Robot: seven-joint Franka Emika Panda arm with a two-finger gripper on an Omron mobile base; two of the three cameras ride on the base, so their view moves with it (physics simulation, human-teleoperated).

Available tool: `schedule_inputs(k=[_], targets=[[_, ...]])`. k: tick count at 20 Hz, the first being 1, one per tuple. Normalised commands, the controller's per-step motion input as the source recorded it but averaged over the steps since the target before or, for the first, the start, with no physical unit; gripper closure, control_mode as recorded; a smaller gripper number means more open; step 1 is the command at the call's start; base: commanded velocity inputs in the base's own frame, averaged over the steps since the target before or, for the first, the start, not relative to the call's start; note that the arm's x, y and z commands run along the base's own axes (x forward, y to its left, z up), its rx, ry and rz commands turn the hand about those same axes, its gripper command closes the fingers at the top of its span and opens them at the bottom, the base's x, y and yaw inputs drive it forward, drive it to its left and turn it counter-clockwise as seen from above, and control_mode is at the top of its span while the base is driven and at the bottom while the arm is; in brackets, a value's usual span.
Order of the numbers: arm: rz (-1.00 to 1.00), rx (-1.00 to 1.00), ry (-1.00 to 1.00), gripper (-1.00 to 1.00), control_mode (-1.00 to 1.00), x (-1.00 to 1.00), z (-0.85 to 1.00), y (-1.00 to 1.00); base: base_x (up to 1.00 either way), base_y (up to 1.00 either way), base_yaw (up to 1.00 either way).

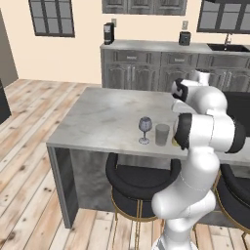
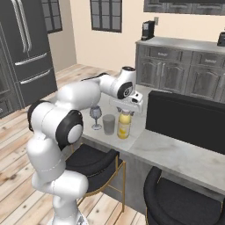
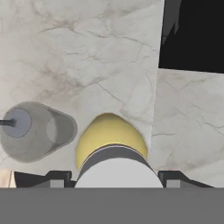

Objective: There is a wine glass and glass cup on the dining counter. Place the wine bottle next to the wine glass and the juice bottle next to the glass cup.

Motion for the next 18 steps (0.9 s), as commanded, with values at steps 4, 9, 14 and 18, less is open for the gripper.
schedule_inputs(k=[4,9,14,18], targets=[[0.0,0.0,0.12,1.0,-1.0,0.0,-0.33,0.07,0.0,0.0,0.0],[0.0,0.0,0.11,1.0,-1.0,0.0,-0.31,0.15,0.0,0.0,0.0],[0.0,0.0,0.12,1.0,-1.0,0.0,-0.29,0.09,0.0,0.0,0.0],[0.0,0.0,0.06,-1.0,-1.0,-0.08,-0.28,0.0,0.0,0.0,0.0]])
